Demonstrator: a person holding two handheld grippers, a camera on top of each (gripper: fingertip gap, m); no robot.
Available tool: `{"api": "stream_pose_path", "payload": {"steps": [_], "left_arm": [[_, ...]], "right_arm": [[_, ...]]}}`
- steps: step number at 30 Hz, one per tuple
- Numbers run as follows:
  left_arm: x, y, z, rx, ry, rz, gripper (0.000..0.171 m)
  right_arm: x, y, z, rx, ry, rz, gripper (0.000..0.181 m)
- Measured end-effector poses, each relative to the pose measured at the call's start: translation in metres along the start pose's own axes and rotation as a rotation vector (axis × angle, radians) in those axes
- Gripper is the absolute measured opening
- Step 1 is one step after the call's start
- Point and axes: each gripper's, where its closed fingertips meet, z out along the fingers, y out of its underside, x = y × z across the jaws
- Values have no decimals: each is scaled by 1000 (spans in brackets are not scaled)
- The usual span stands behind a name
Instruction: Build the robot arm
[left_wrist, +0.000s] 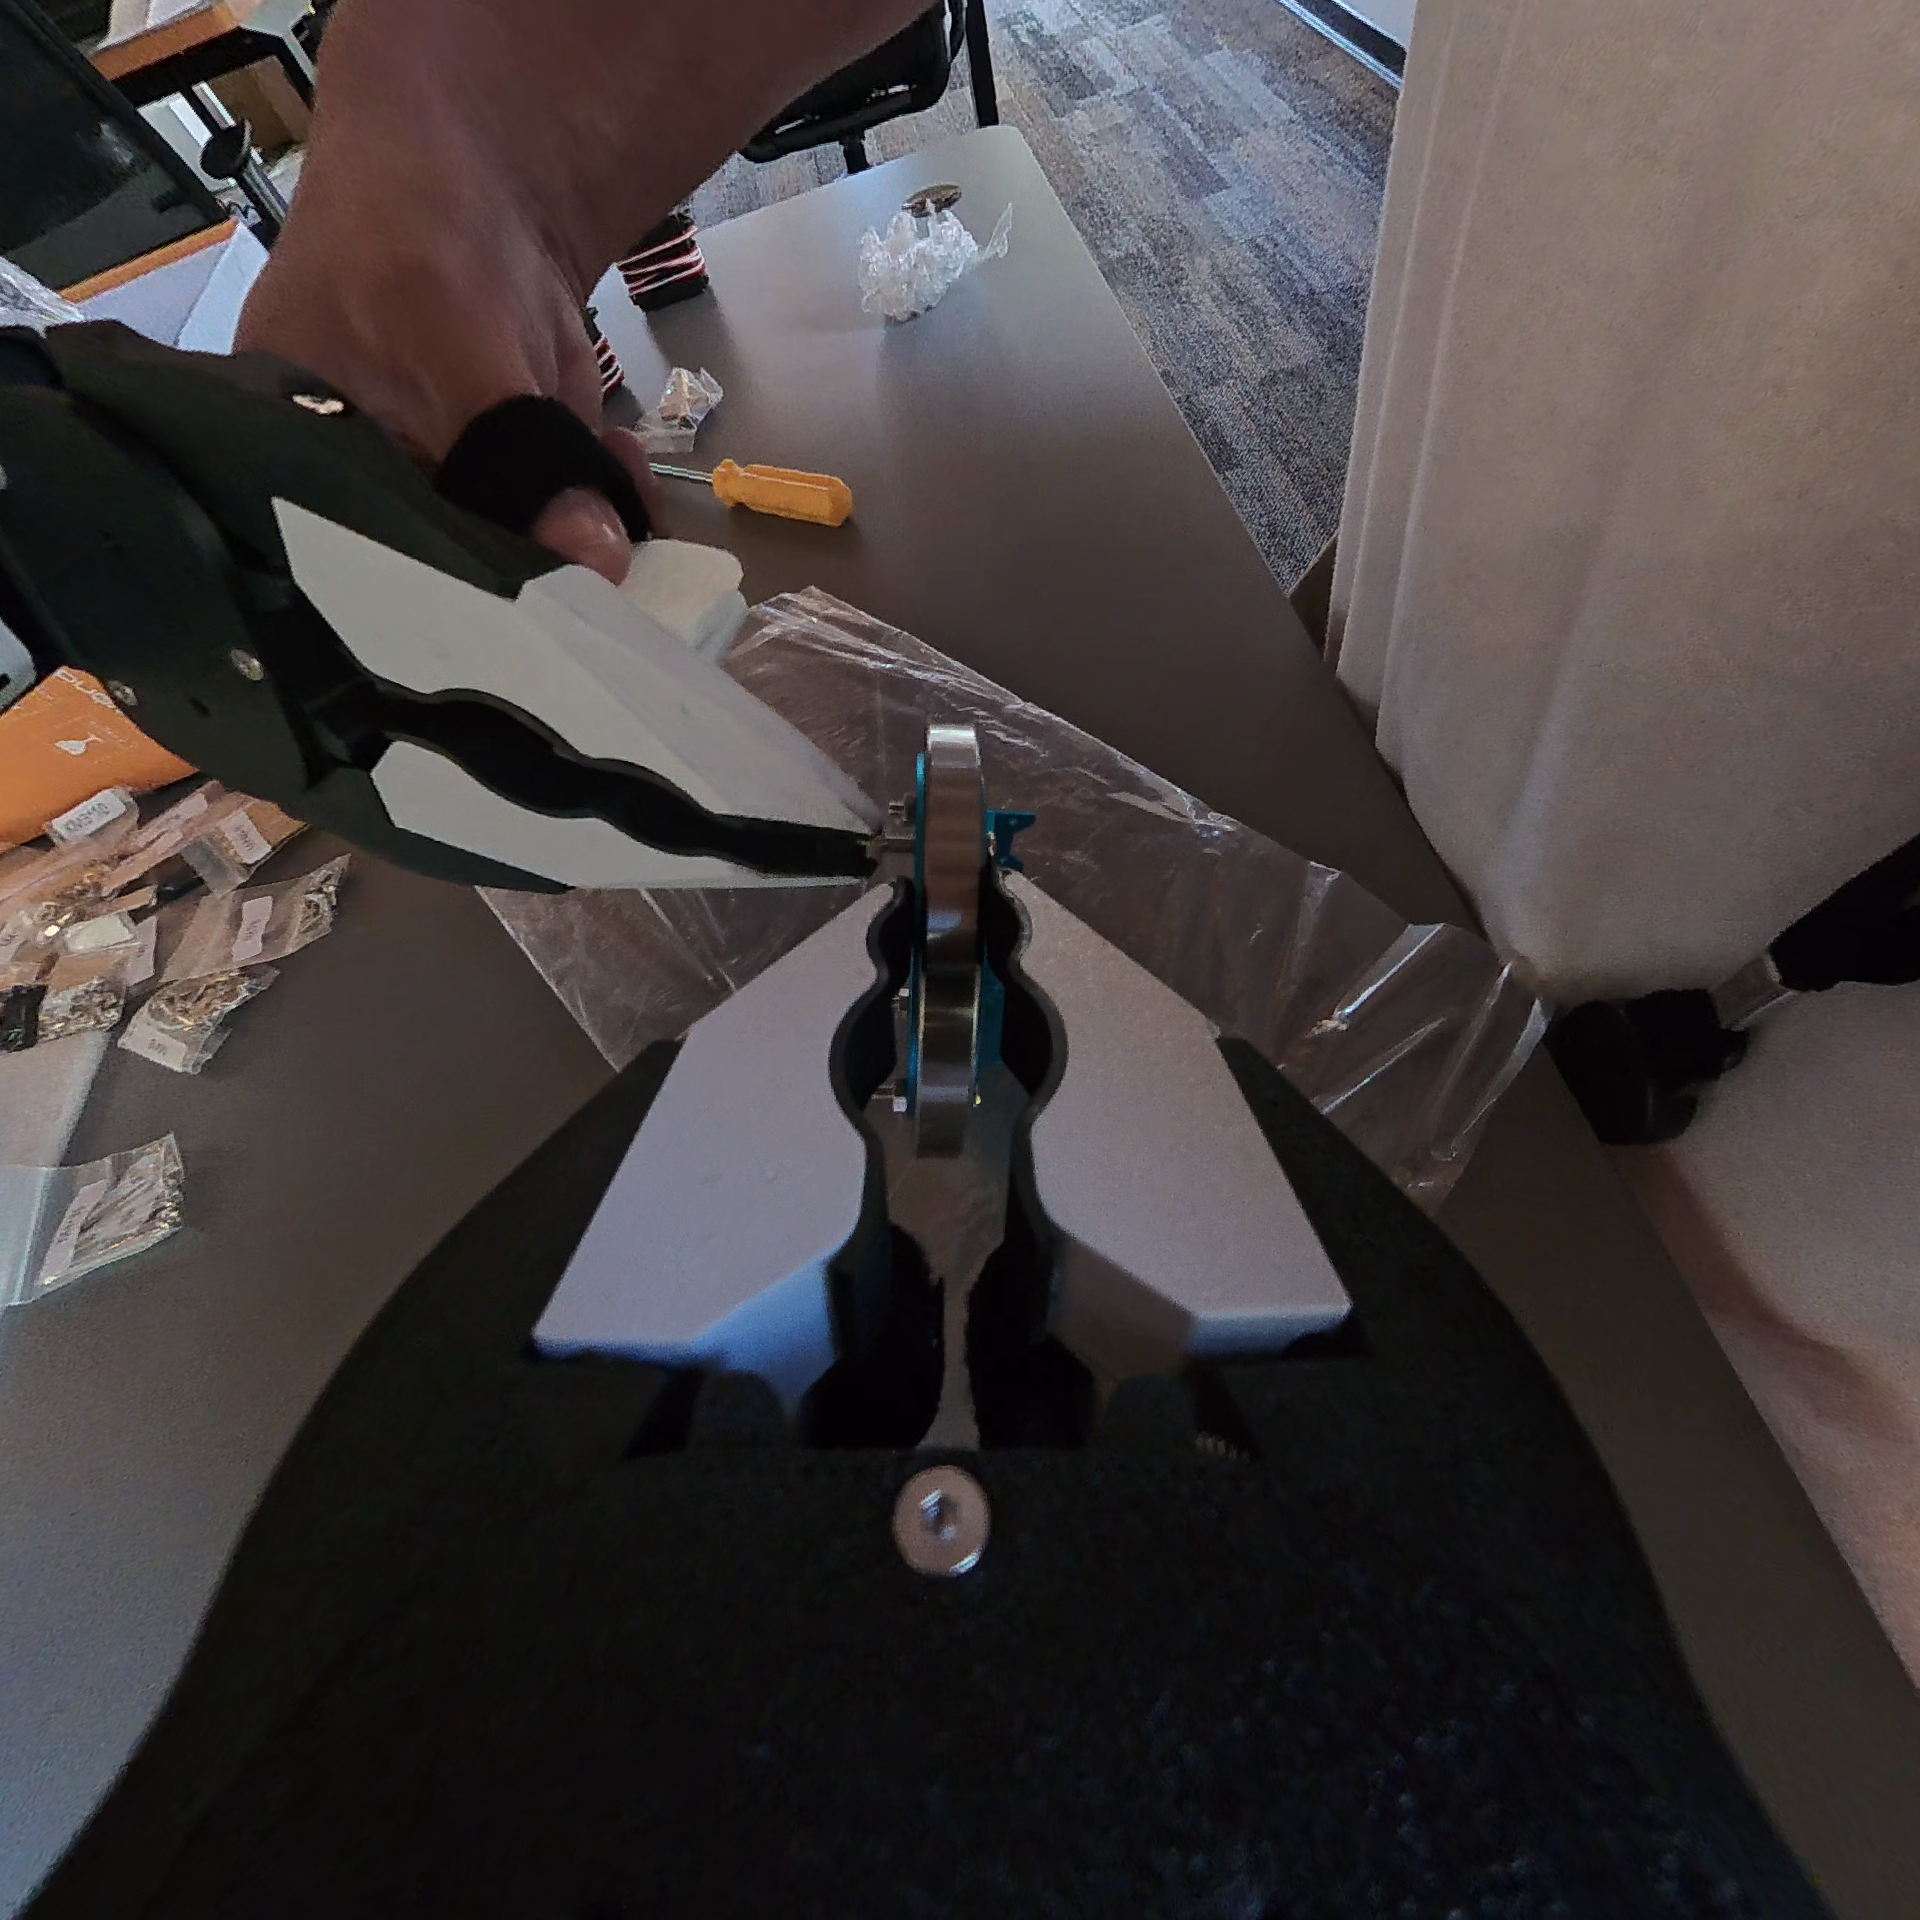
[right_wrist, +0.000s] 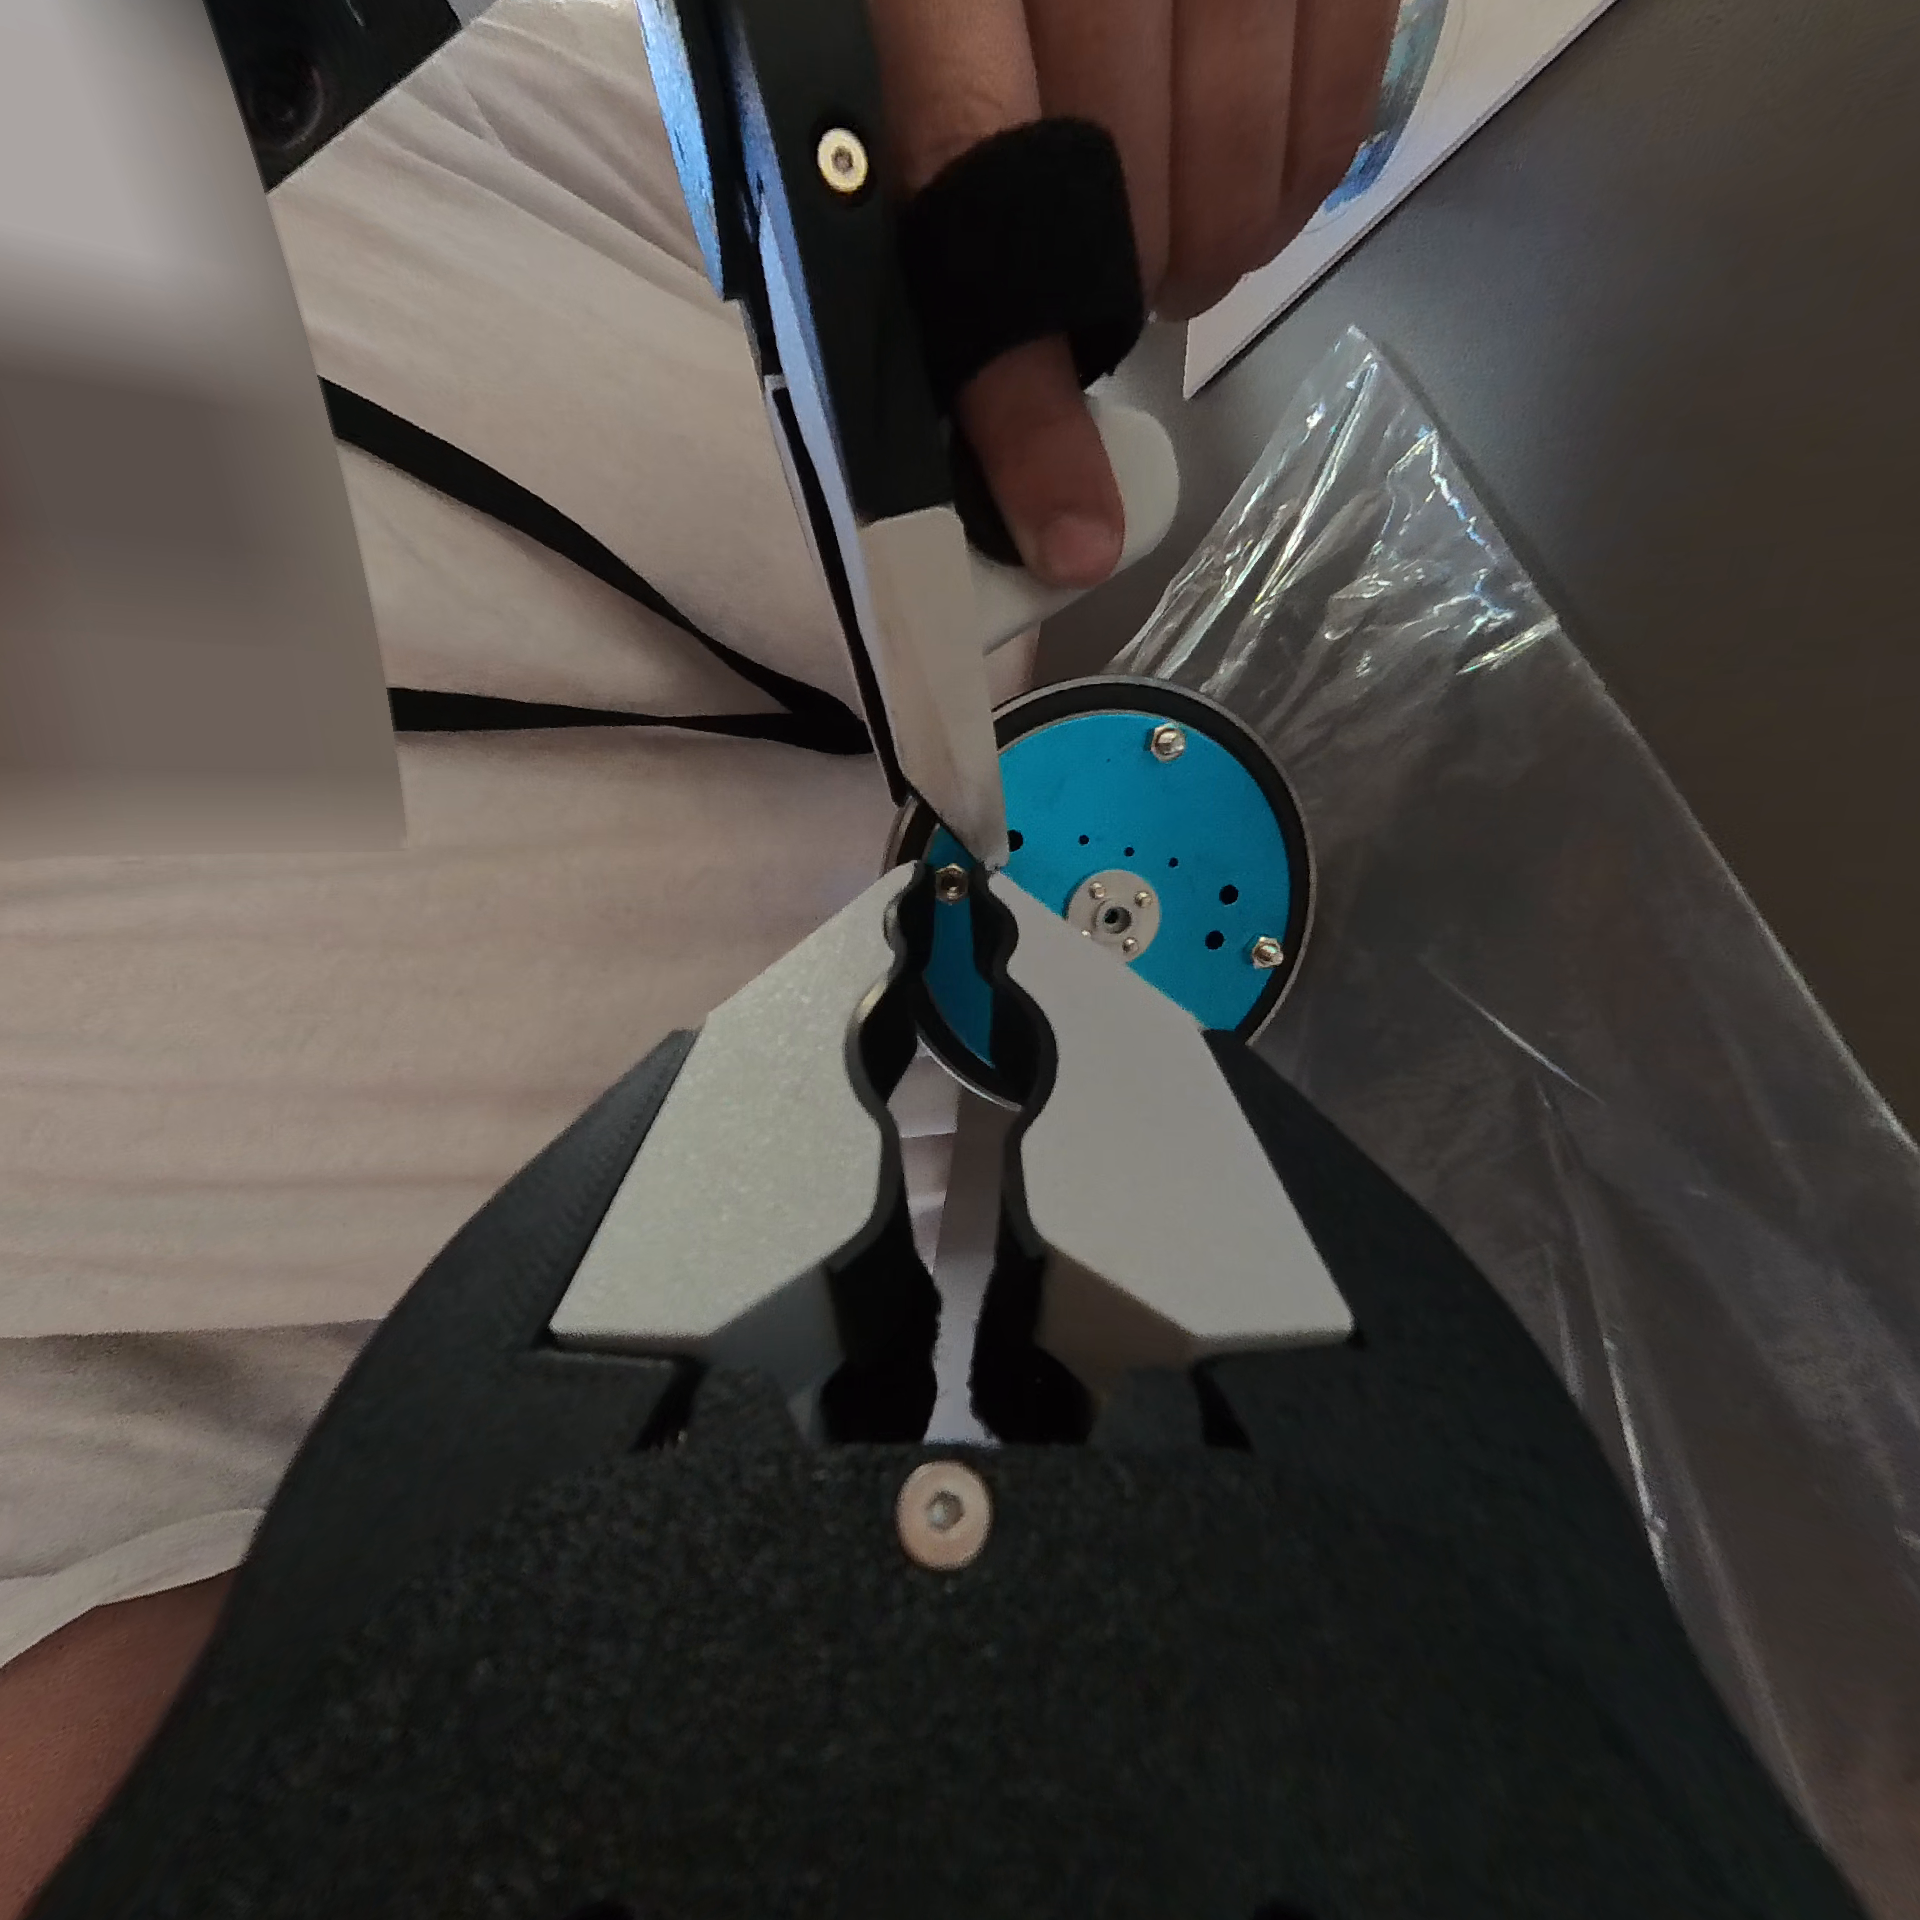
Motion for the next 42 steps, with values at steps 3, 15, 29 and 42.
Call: {"api": "stream_pose_path", "payload": {"steps": [3,15,29,42], "left_arm": [[0,0,0,1,1,-1,13],[0,0,0,0,-1,-1,13],[0,0,-1,2,0,-5,13],[-1,0,-1,3,-1,-8,13]], "right_arm": [[0,0,0,-1,-1,7,5],[-3,-1,0,-5,20,55,9],[-5,4,0,-5,15,58,11],[-10,-3,-7,171,43,-30,32]]}}
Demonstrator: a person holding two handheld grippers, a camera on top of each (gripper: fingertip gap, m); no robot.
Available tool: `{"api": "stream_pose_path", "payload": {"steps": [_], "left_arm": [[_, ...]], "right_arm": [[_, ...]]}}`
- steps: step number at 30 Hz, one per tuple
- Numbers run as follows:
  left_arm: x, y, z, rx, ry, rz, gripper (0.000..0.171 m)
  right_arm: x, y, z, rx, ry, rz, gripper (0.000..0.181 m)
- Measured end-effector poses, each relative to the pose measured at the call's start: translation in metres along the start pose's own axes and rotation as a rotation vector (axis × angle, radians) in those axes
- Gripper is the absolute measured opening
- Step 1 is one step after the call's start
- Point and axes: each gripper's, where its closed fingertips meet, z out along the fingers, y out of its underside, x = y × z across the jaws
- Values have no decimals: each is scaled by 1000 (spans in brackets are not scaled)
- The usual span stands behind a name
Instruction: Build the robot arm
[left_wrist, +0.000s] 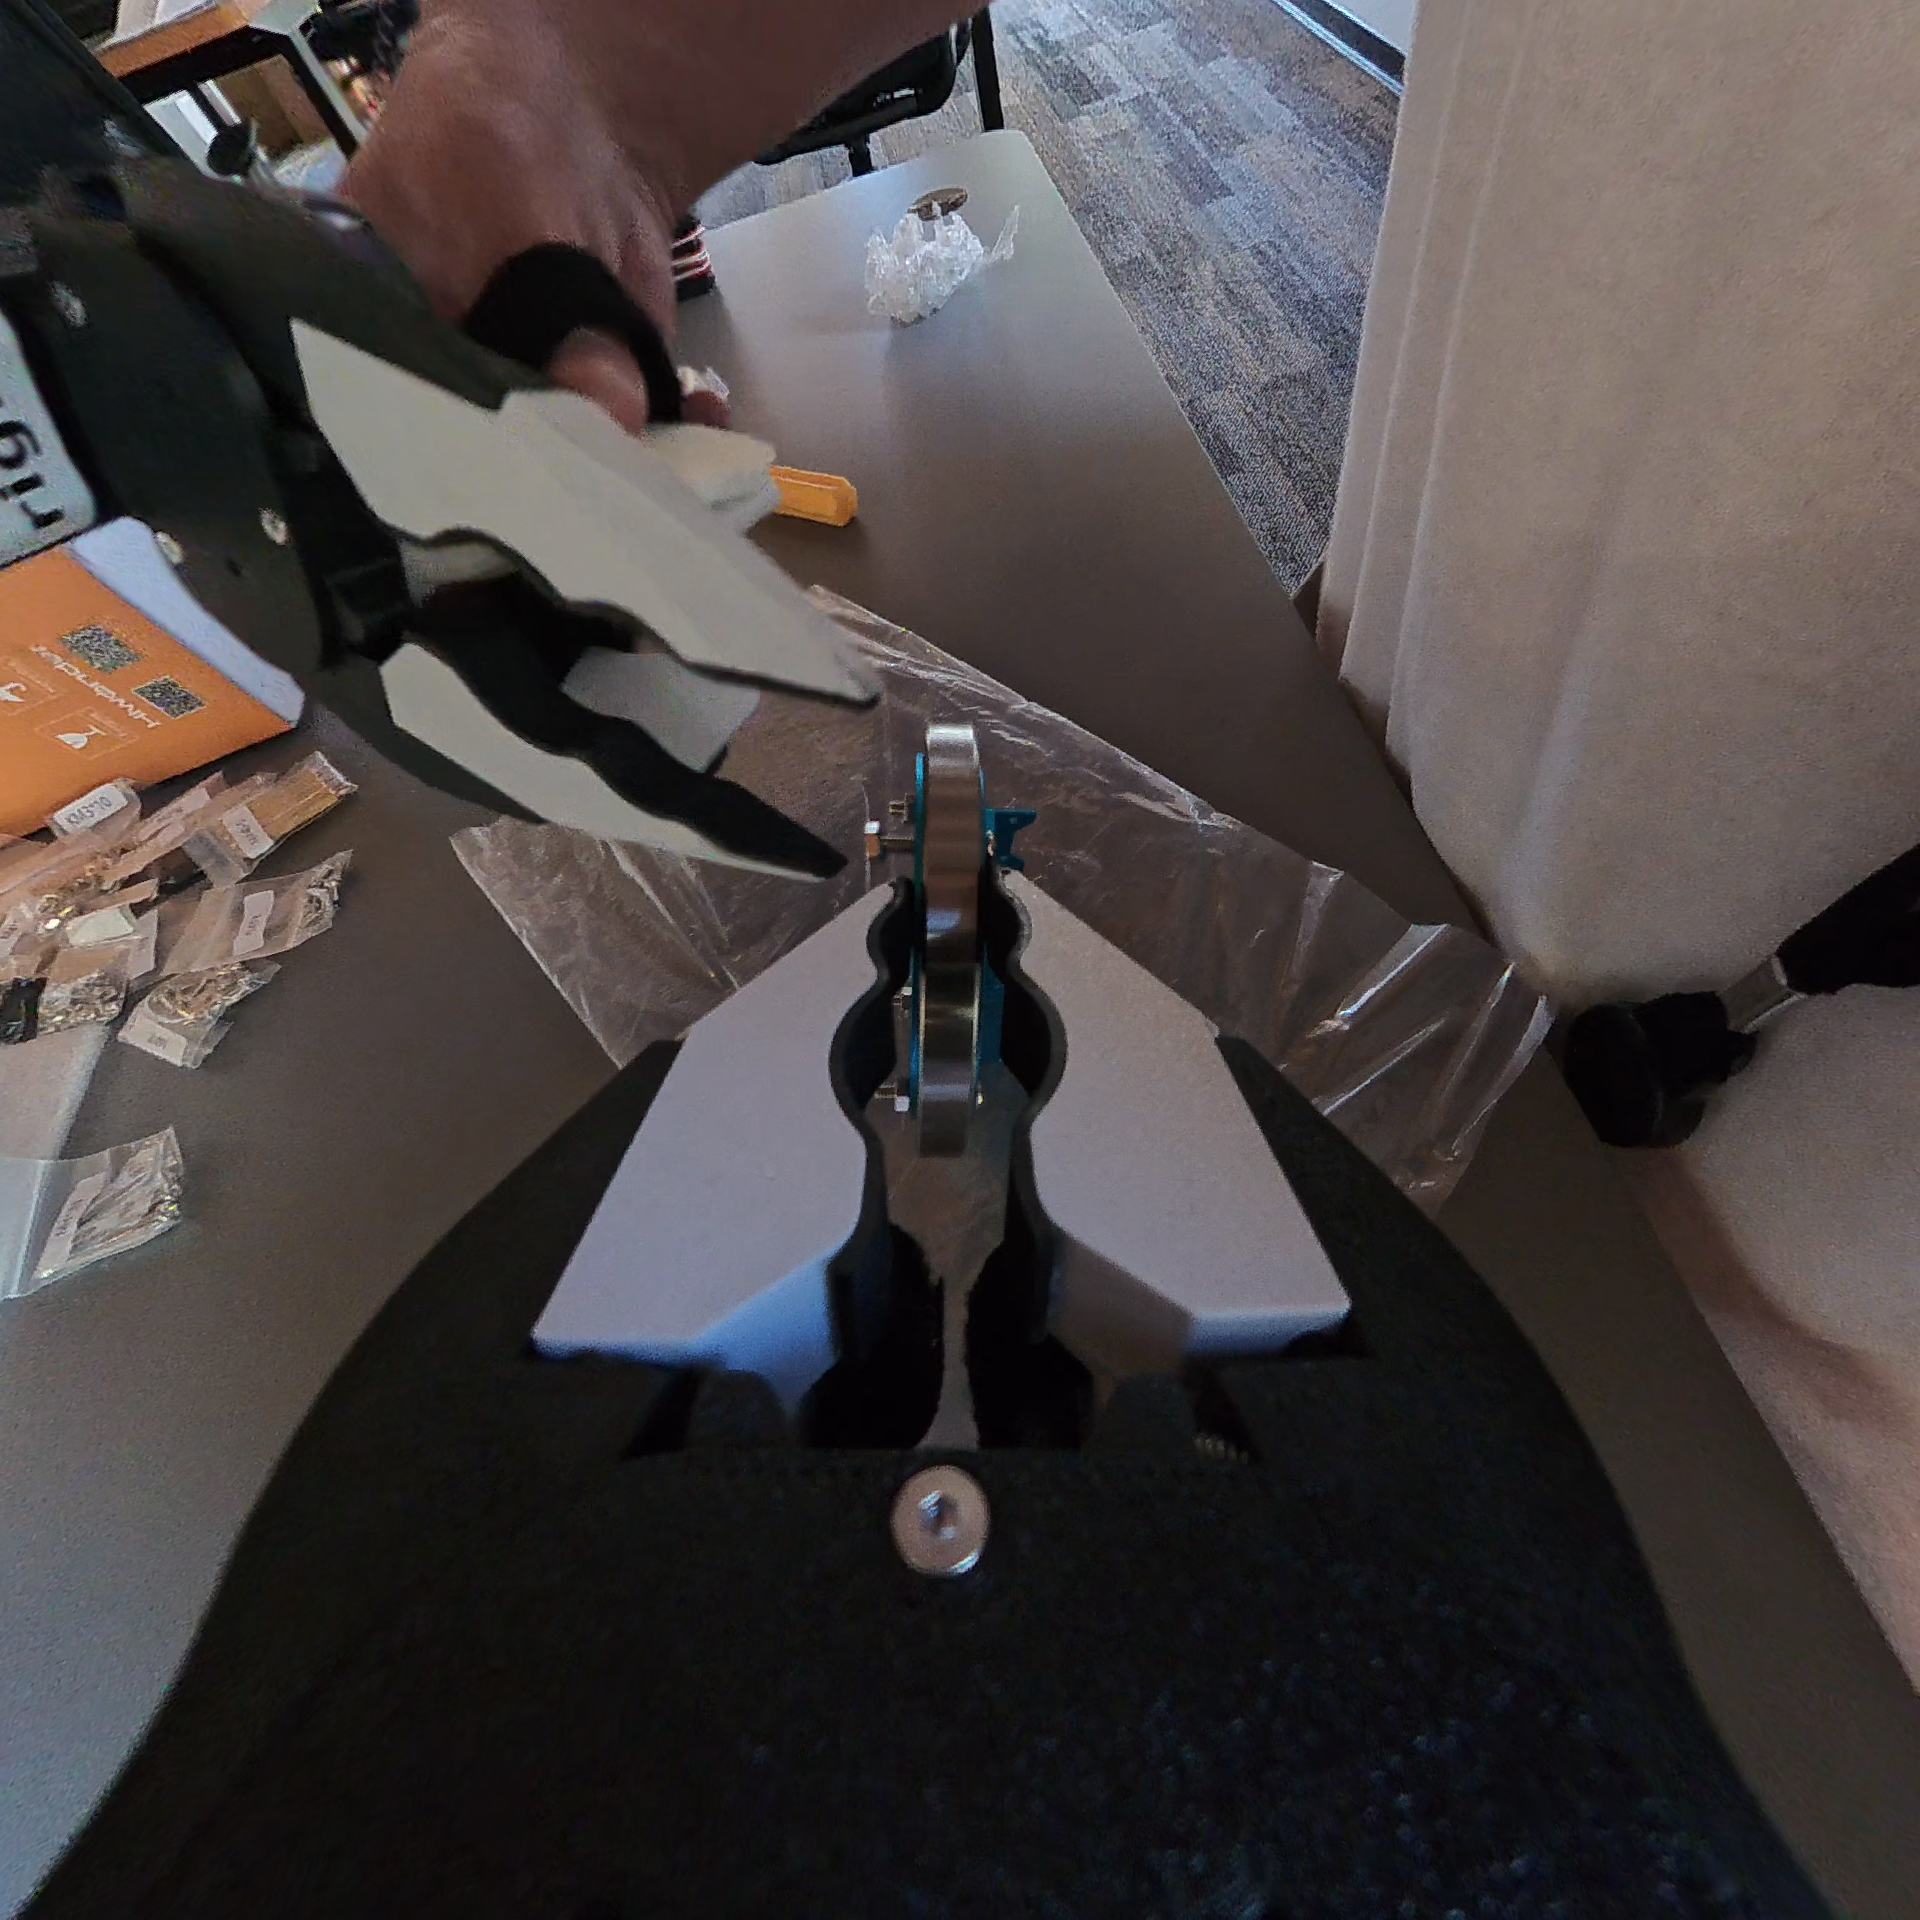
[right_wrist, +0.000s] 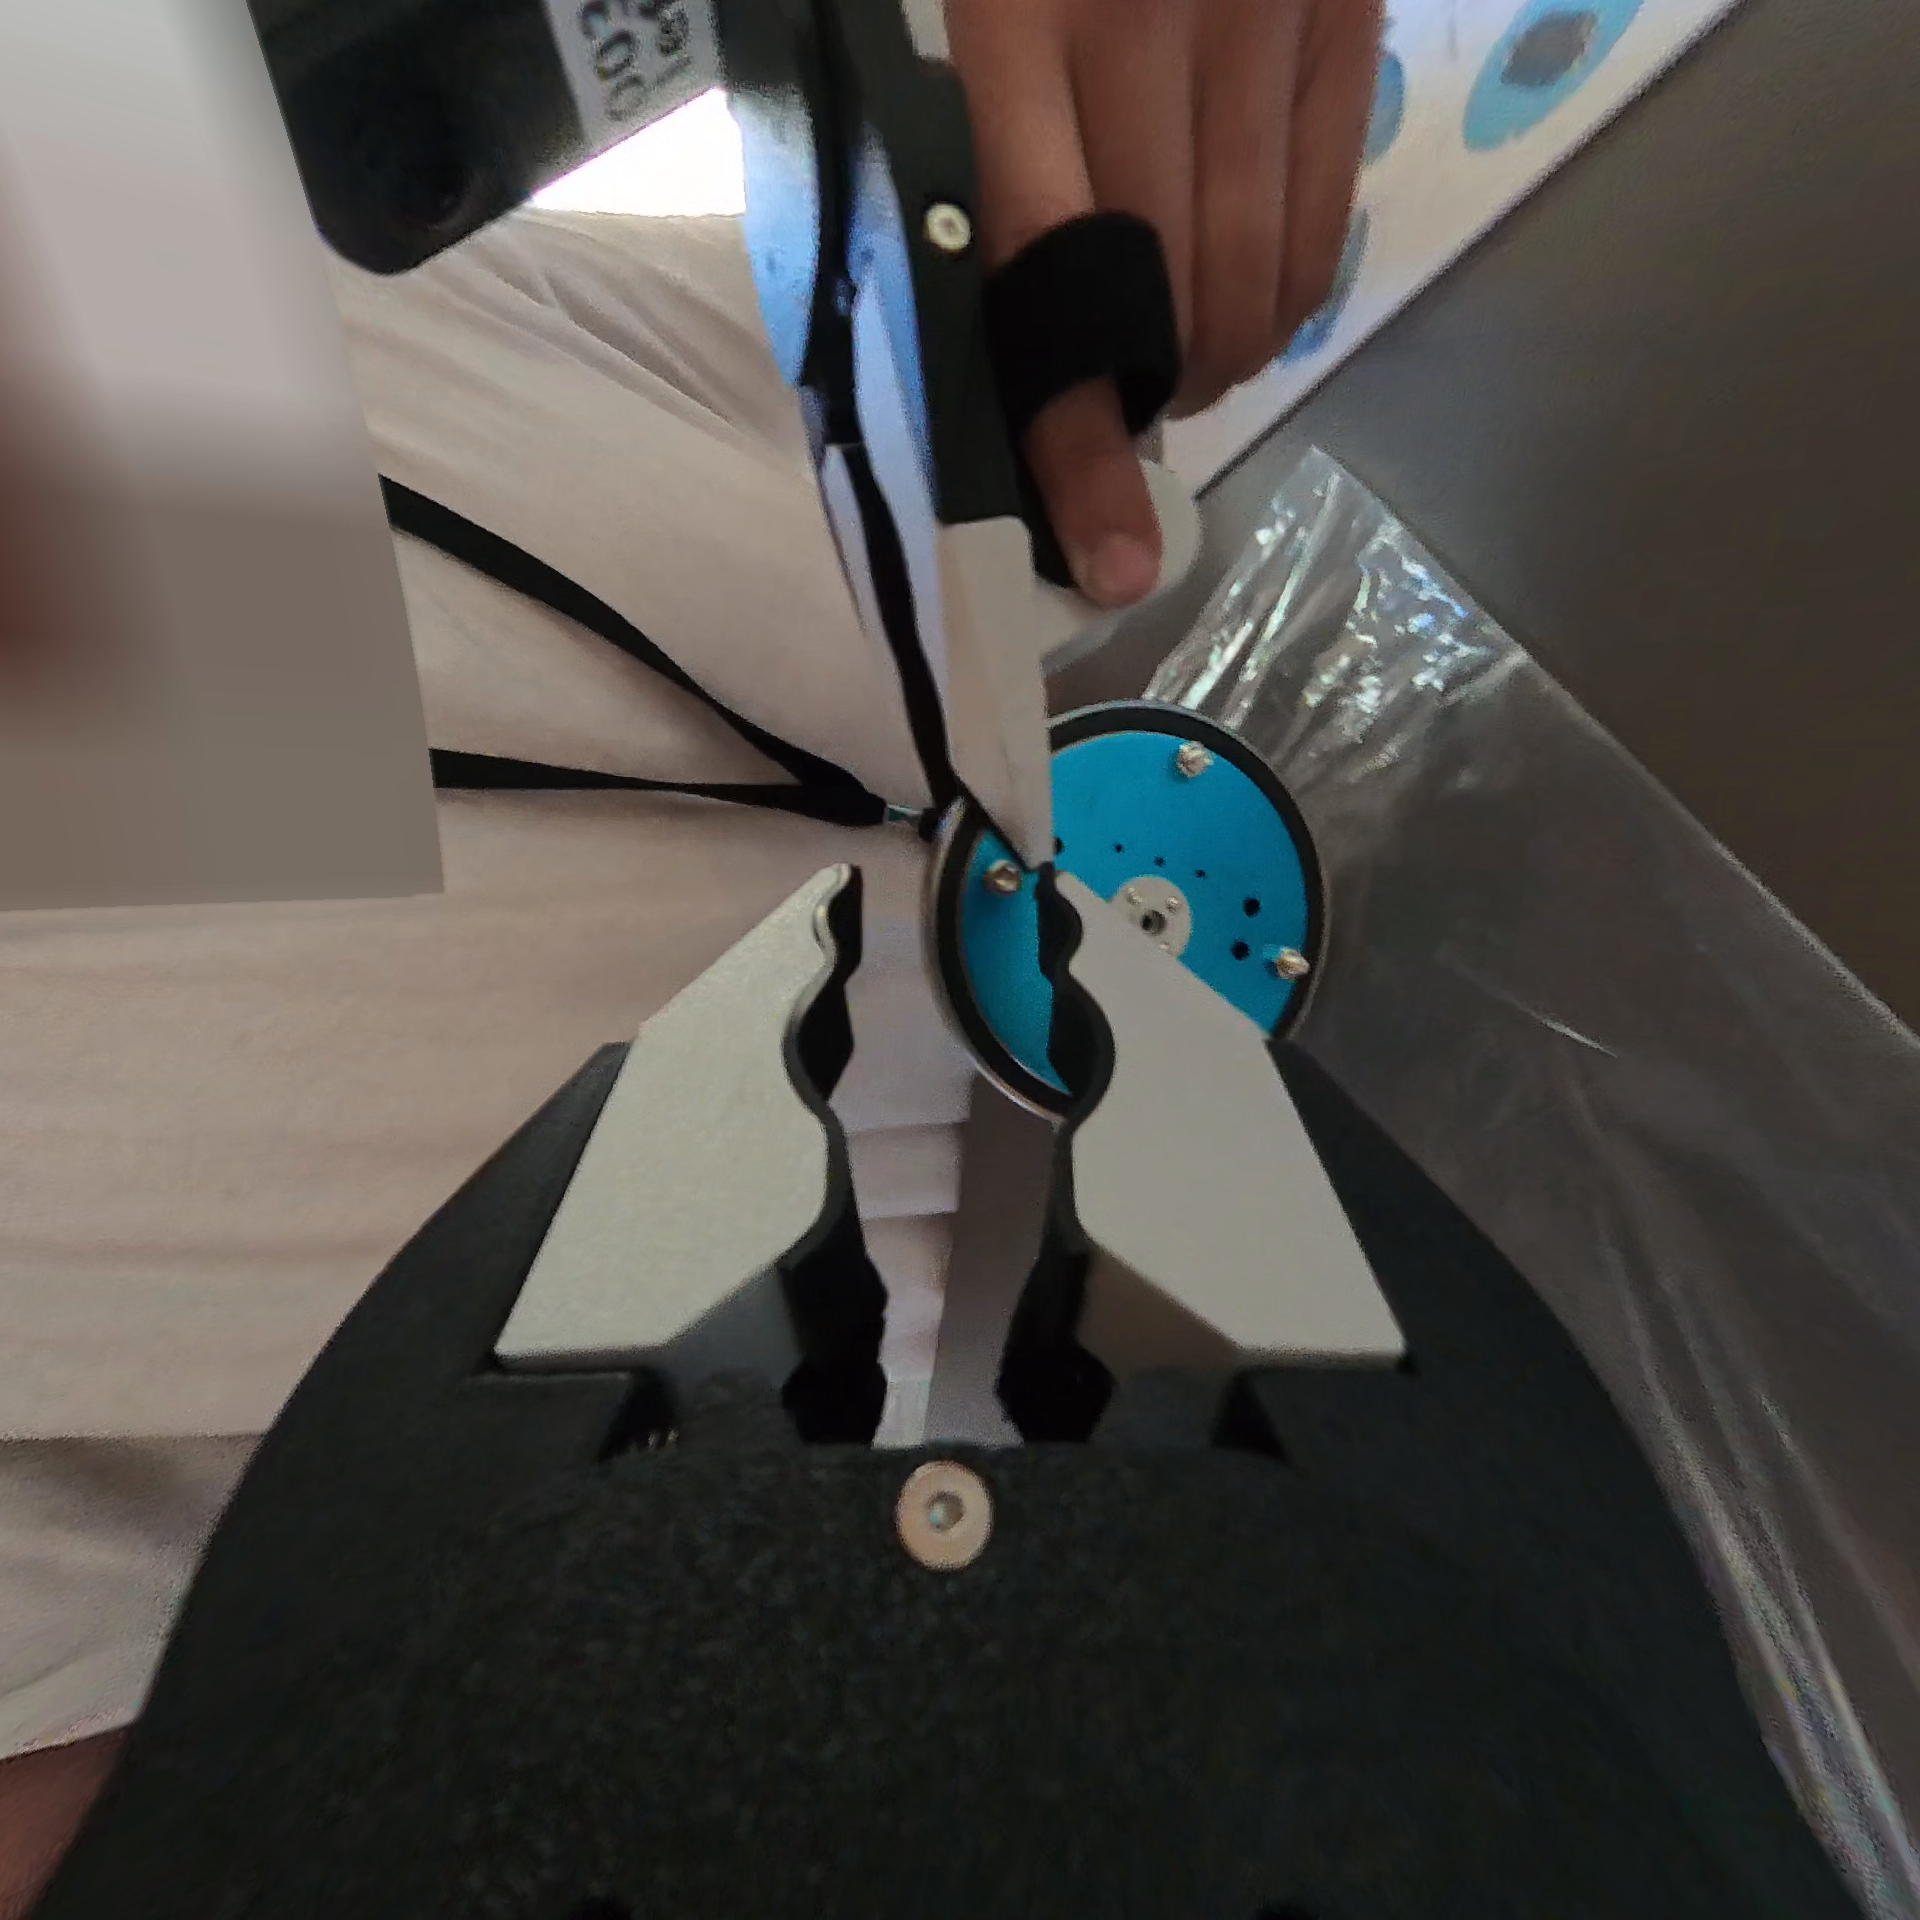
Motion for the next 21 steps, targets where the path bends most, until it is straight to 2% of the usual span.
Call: {"api": "stream_pose_path", "payload": {"steps": [5,10,13,18,21], "left_arm": [[1,0,0,2,3,1,13],[0,0,0,-2,-2,4,13],[1,0,0,-3,0,7,13],[1,0,0,-1,3,4,13],[1,0,0,2,2,4,13]], "right_arm": [[-11,3,8,19,4,-49,48],[-15,8,-3,4,21,-28,36],[-9,6,-7,12,62,-48,39],[-9,5,11,9,14,-60,54],[-13,8,9,-12,12,-53,50]]}}
